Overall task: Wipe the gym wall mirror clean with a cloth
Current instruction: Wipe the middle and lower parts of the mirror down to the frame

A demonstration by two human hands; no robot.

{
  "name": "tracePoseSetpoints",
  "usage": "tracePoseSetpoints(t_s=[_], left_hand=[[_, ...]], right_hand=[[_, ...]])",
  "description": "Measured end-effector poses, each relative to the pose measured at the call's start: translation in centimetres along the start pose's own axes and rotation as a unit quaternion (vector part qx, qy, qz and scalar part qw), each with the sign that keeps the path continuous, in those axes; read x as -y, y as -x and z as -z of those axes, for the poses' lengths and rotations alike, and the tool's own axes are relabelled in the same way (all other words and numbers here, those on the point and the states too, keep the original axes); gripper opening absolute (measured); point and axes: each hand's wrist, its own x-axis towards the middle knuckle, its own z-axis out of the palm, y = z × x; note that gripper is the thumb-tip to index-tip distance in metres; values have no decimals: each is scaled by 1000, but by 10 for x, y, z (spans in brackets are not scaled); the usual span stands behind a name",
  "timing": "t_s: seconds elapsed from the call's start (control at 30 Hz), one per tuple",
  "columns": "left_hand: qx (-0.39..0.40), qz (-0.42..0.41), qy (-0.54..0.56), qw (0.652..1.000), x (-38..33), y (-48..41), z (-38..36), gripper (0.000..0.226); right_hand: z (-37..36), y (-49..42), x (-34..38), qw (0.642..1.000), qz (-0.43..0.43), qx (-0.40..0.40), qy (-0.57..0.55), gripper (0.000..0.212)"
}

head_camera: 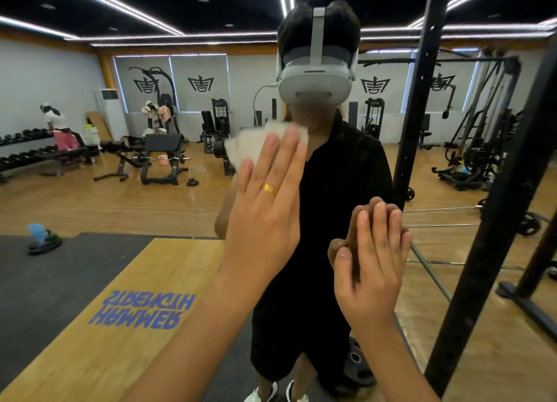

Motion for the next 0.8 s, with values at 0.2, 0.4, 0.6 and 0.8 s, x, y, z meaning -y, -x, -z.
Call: tracePoseSetpoints(t_s=[0.2,0.4,0.6,0.8], left_hand=[[45,-24,-50,997,24,63,-5,54],[-6,28,-5,1000,28,7,11,57],[6,-44,-29,999,53,27,13,54],[-1,-99,-49,994,95,43,27,57]], right_hand=[[3,-2,-1,1000,-13,19,10,59],[4,0,26,997,-65,28,-21,63],[-21,17,78,999,2,26,-34,61],[-66,43,94,997,22,65,24,58]])
